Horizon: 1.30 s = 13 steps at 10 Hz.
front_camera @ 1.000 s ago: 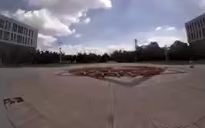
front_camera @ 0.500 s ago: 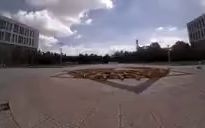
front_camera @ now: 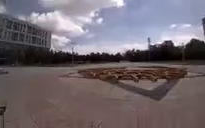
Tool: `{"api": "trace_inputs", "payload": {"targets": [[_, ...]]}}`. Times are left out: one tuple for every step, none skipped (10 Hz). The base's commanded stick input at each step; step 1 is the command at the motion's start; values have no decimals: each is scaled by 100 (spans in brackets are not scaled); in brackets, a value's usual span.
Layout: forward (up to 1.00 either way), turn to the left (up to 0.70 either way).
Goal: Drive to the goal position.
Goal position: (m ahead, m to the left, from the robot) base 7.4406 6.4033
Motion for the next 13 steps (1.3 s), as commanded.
{"api": "trace_inputs", "payload": {"targets": [[70, 2], [70, 2], [70, 2], [70, 3], [70, 2], [70, 2], [70, 2], [70, 2], [70, 3], [70, 9], [70, 20], [70, 30], [70, 34]]}}
